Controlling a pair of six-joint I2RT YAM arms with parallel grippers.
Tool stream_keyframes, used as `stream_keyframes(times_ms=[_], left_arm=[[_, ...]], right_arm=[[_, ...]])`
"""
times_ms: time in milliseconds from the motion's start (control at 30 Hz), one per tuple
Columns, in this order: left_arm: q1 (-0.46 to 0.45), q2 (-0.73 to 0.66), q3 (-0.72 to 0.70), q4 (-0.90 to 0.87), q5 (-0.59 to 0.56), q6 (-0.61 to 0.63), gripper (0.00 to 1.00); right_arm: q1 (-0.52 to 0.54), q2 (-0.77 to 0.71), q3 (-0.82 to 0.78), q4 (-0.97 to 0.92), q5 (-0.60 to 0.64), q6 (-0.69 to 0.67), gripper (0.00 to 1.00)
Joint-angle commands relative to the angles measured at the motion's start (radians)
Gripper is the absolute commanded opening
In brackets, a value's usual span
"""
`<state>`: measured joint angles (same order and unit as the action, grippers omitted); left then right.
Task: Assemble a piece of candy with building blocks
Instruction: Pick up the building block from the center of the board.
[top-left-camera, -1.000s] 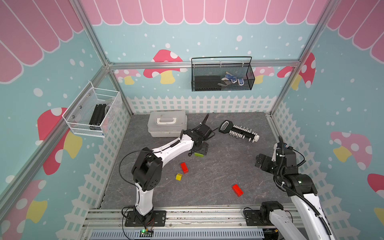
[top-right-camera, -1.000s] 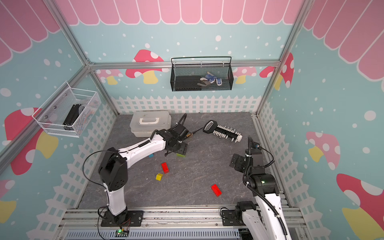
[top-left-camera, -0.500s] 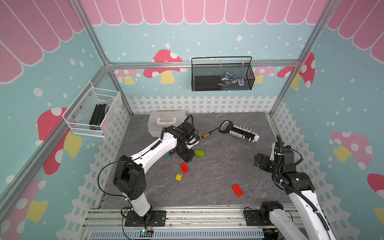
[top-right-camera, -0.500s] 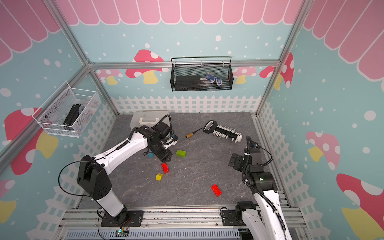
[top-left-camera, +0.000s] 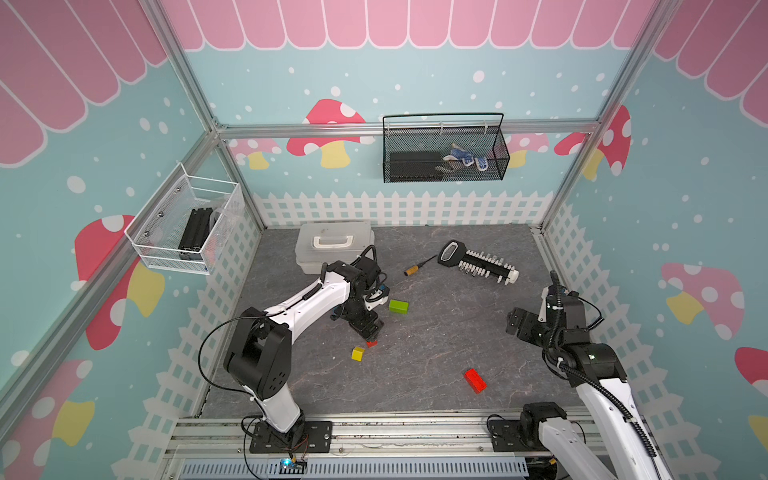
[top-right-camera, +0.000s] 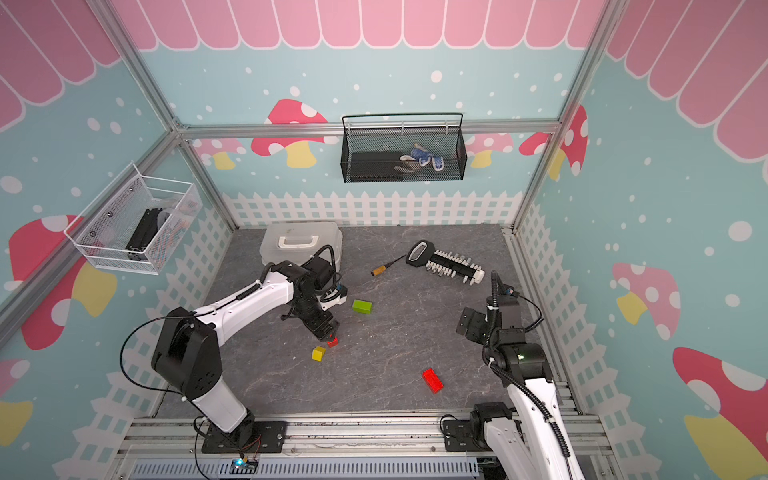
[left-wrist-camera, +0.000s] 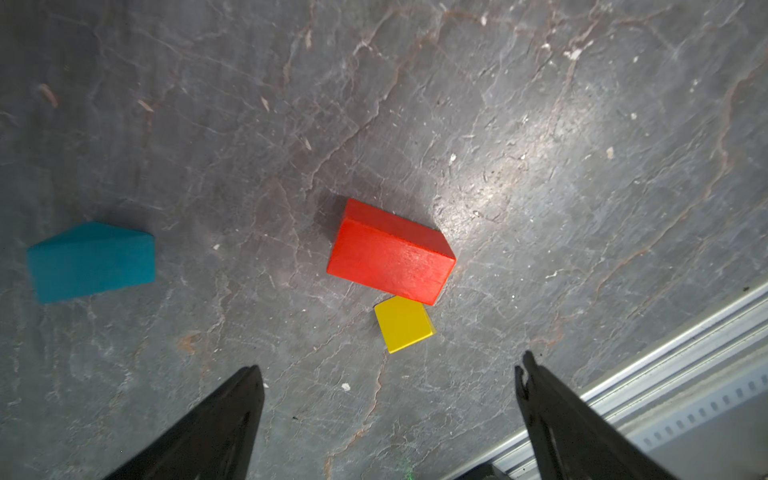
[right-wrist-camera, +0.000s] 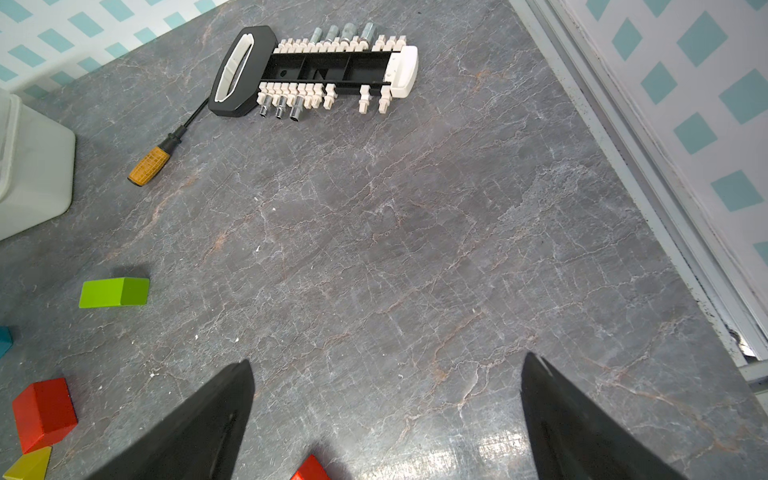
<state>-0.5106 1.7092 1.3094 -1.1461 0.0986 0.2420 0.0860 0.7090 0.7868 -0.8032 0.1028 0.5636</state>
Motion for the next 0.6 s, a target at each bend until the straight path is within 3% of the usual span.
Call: stream_keyframes(times_ms=[0,200,567], left_arm=[[0.0,0.001,-0.013,0.067,-0.012,0.021,0.99],[-0.002,0.032,-0.046,0.139,-0.088,0.019,0.99],[-0.06,0.115,-0.054,0.181,-0.09,0.033,0.99]], right_arm=[[0.006,-0.009,-0.005,0.003,-0.003,0.018,1.0],[0.005,-0.005,0.003,-0.001,-0.01,0.014,1.0],[0.006,-0.011,-0.003,-0.013,0.003,0.027,1.0]])
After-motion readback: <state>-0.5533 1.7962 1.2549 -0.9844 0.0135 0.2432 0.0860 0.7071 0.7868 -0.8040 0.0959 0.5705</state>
